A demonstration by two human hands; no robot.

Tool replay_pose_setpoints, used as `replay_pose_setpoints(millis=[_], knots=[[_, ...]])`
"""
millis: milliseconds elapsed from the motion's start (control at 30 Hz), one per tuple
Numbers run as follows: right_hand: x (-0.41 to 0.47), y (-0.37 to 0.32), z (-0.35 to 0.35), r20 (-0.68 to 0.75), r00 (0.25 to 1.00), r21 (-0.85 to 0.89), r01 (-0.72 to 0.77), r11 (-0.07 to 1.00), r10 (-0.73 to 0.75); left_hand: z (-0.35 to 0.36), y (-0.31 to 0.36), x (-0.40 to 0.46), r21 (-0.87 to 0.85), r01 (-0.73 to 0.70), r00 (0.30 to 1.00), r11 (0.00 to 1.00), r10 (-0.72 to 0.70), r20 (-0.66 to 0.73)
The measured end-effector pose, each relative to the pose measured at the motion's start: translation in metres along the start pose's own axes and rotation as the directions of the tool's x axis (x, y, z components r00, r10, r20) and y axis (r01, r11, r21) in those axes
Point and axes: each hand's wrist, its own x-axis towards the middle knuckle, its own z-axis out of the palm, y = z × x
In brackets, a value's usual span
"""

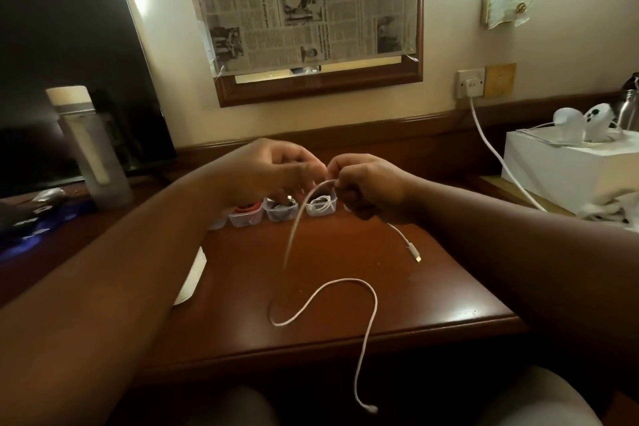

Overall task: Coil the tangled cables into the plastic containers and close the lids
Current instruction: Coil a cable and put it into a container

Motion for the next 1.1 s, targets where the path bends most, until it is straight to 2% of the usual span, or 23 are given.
replay_pose_setpoints(millis=[100,200,300,400,467,567,600,667,767,867,933,1000,1033,1067,1100], knots=[[0.001,-0.002,0.01,-0.057,0.997,-0.036,-0.06,0.998,0.058,0.022,-0.003,0.009,0.156,0.034,0.996,0.987,-0.02,-0.087],[0.002,-0.001,0.01,-0.047,0.995,0.013,-0.092,0.996,0.092,0.031,-0.007,0.012,0.051,0.018,0.982,0.999,-0.008,-0.189],[0.002,0.002,0.007,-0.094,0.989,0.027,-0.109,0.994,0.111,0.031,-0.007,0.013,-0.048,-0.031,0.962,0.998,0.017,-0.274],[0.0,0.005,0.01,-0.132,0.985,-0.121,-0.13,0.984,0.113,0.024,-0.013,0.019,0.071,-0.089,0.844,0.994,0.113,-0.525],[-0.002,0.004,0.014,-0.117,0.986,-0.167,-0.136,0.976,0.117,0.018,-0.019,0.025,0.081,-0.084,0.756,0.993,0.116,-0.644],[-0.003,-0.003,0.022,-0.024,0.98,-0.026,-0.199,0.98,0.199,0.011,-0.029,0.032,0.023,-0.074,0.675,0.997,0.067,-0.735],[-0.003,-0.007,0.024,0.036,0.973,0.087,-0.232,0.969,0.23,0.011,-0.033,0.035,-0.019,-0.066,0.677,0.998,0.031,-0.735],[-0.003,-0.017,0.028,0.175,0.948,0.296,-0.307,0.904,0.265,0.02,-0.042,0.04,-0.149,-0.013,0.725,0.989,-0.093,-0.682],[-0.004,-0.033,0.03,0.367,0.897,0.396,-0.389,0.832,0.245,0.042,-0.05,0.038,-0.341,0.02,0.814,0.94,-0.213,-0.54],[-0.006,-0.042,0.033,0.423,0.892,0.514,-0.381,0.769,0.159,0.06,-0.042,0.035,-0.47,-0.017,0.847,0.883,-0.237,-0.475],[-0.003,-0.047,0.035,0.308,0.947,0.656,-0.281,0.7,0.091,0.072,-0.034,0.034,-0.505,0.009,0.837,0.863,-0.283,-0.469],[0.004,-0.05,0.032,0.069,0.996,0.726,-0.084,0.683,0.049,0.085,-0.033,0.034,-0.57,0.045,0.864,0.82,-0.318,-0.39],[0.007,-0.05,0.027,-0.066,0.998,0.681,0.031,0.732,0.019,0.089,-0.03,0.032,-0.61,0.06,0.891,0.79,-0.319,-0.324],[0.01,-0.049,0.022,-0.207,0.977,0.541,0.159,0.826,-0.052,0.093,-0.026,0.029,-0.644,0.077,0.914,0.761,-0.311,-0.259],[0.011,-0.045,0.016,-0.318,0.931,0.279,0.273,0.921,-0.179,0.095,-0.023,0.027,-0.661,0.092,0.929,0.745,-0.304,-0.213]])
